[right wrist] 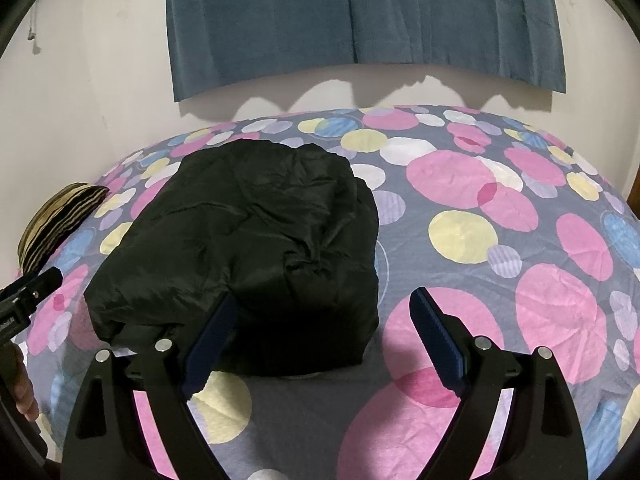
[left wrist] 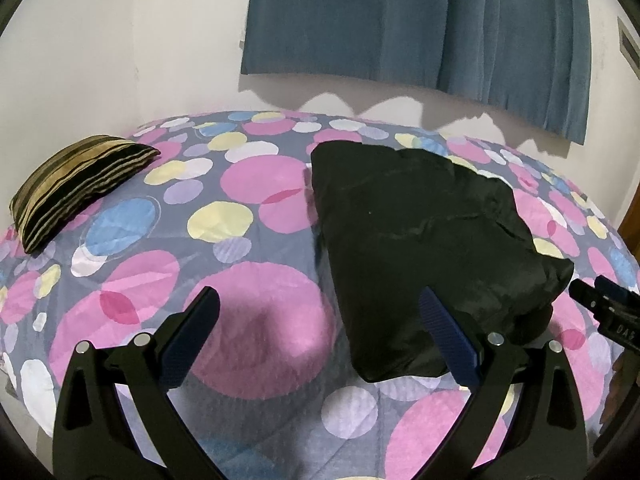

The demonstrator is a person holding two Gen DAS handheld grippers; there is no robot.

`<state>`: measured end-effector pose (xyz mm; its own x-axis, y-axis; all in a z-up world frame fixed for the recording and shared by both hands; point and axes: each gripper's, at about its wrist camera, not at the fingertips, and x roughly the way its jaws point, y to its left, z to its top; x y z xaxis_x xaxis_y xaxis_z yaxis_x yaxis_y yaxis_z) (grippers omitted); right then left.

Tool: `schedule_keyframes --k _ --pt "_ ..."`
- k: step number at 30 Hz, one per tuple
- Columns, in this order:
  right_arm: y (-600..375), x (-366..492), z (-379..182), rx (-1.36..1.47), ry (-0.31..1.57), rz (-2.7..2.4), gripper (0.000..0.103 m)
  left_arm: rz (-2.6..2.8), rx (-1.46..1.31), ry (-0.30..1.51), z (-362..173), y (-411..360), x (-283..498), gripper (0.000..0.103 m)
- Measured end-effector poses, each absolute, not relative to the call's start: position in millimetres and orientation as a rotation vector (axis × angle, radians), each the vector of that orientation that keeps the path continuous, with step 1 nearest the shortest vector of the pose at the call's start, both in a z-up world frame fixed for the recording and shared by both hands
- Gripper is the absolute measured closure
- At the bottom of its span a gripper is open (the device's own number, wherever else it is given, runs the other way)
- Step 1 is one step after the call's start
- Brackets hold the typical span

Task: Fold large clothes

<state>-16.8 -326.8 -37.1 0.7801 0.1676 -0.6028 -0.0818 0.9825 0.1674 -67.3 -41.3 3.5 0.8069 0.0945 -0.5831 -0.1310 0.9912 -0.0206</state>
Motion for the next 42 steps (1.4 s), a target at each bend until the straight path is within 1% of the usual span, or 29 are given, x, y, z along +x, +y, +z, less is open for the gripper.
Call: schedule_keyframes --k 26,42 --pt "-321.9 -21.8 -30.3 0.139 0.655 0.154 0.016 0.1 -0.062 0.616 13.8 -46.4 -73.5 0.003" --pt "-320.5 -21.1 -31.2 0.135 0.665 0.164 0.016 0.09 -0.066 0.621 11.3 -48.9 -71.9 0.002"
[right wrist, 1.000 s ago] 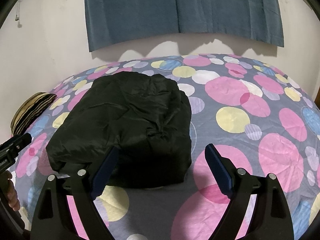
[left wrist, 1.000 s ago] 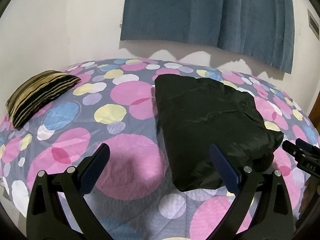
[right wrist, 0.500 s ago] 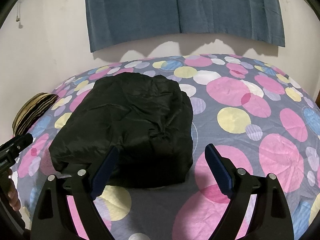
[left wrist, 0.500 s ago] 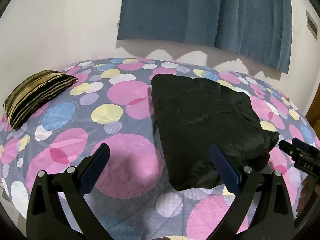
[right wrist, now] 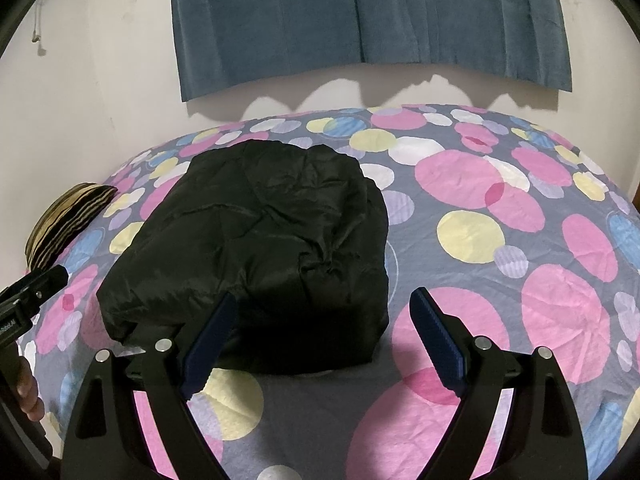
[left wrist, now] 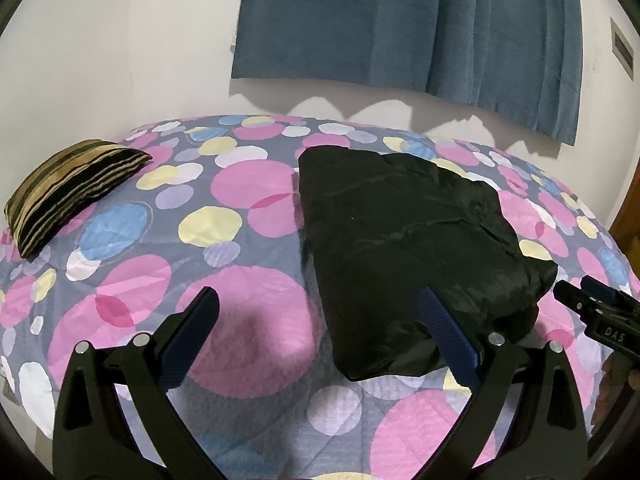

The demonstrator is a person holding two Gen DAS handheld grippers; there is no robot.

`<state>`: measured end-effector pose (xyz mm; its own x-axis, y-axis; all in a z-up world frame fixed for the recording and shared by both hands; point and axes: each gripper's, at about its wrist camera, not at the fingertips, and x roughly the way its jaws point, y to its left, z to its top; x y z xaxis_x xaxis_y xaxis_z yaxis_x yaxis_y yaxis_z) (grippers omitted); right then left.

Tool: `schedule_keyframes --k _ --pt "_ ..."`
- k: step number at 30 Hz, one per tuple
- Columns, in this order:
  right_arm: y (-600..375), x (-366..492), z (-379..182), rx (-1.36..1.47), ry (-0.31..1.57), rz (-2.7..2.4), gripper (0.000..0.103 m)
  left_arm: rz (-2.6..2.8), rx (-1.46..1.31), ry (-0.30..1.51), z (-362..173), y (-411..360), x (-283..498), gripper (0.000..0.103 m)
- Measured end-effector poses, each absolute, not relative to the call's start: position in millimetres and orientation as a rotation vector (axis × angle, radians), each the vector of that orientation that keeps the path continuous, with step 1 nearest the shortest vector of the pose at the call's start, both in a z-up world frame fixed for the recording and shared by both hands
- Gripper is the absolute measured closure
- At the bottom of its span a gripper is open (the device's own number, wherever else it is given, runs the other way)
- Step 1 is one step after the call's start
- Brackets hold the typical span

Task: Fold large clothes

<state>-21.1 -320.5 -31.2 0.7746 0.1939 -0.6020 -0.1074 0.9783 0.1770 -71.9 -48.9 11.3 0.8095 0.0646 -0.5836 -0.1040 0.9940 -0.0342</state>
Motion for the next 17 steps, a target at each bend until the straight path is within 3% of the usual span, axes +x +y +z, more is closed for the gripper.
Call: schedule_keyframes --k 11,17 --pt "-325 -17 -33 0.144 0.678 0.183 0.016 0.137 -0.067 0.571 14 -41 -74 0.002" --pt "-371 -2 -41 0.123 0.694 0.109 0.016 0.239 -0.093 0.638 -3 6 -47 0.002"
